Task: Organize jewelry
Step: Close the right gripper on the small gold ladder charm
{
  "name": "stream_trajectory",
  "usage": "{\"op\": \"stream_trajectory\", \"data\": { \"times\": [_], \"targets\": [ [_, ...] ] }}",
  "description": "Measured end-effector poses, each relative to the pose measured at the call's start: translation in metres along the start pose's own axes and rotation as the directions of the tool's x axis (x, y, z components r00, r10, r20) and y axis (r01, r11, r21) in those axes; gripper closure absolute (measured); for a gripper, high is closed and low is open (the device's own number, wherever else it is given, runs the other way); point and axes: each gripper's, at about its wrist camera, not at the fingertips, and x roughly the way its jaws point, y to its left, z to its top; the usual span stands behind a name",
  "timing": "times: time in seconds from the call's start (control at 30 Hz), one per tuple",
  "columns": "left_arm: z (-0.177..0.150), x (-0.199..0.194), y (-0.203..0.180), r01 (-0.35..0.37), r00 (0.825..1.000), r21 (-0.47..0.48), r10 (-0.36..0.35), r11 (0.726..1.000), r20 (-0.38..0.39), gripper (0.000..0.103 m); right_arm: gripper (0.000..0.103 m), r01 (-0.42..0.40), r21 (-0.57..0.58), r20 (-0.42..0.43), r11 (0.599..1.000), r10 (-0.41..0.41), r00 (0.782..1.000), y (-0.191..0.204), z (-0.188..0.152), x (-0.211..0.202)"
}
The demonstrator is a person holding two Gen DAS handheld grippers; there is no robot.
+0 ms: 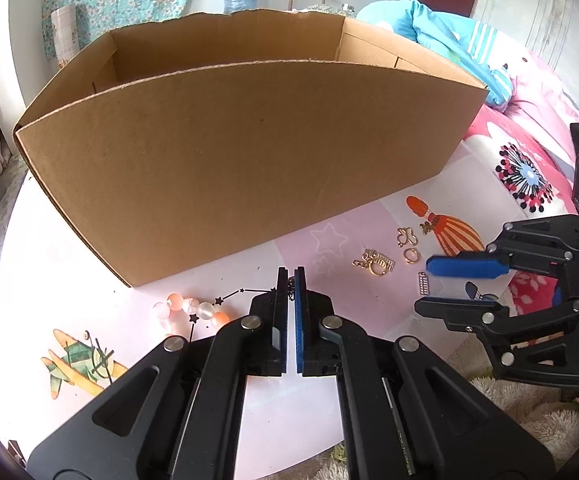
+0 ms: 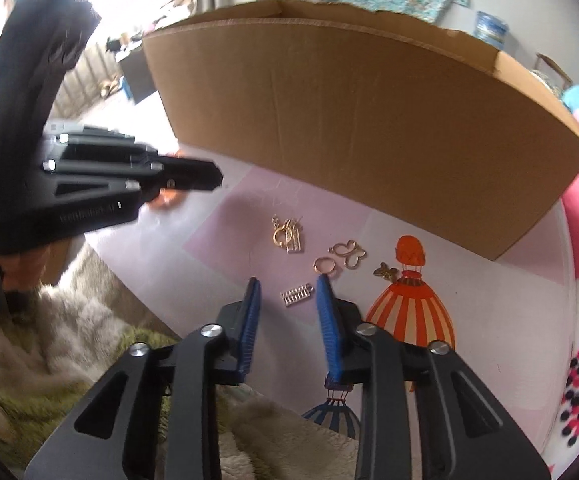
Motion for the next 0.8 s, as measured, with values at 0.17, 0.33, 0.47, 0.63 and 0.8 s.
{"op": "stream_trajectory", "data": {
  "times": [0.17, 0.33, 0.47, 0.63, 0.8],
  "targets": [
    [-0.002, -0.001, 0.004, 0.002, 1.0, -0.002, -0.002, 1.0, -0.002, 0.101, 0.077, -0.02, -0.04, -0.013, 0.999, 0.019, 1.0, 0.0, 0.004, 0.003],
    [-0.002, 0.0, 0.006, 0.004, 1.0, -0.003, -0.004, 1.0, -0.003, 0.101, 0.084, -0.061, -0.039, -0.033, 0.997, 0.059, 0.998, -0.009, 0.011, 0.006],
    [-0.002, 0.0, 0.006, 0.003, 1.0, -0.005, -0.003, 1.0, -0.002, 0.101, 0.088, -0.08, -0.024, -0.036, 0.996, 0.079, 0.996, -0.027, 0.017, 0.007],
    [-0.002, -0.001, 0.008, 0.003, 1.0, -0.007, -0.003, 1.0, 0.0, 0.101, 0.088, -0.09, 0.01, -0.026, 0.996, 0.09, 0.996, -0.032, 0.016, 0.005],
    [-0.001, -0.009, 0.007, 0.014, 1.0, -0.001, -0.014, 1.0, 0.014, 0.101, 0.088, -0.093, 0.028, -0.012, 0.995, 0.093, 0.996, -0.04, 0.012, -0.005]
  ]
}}
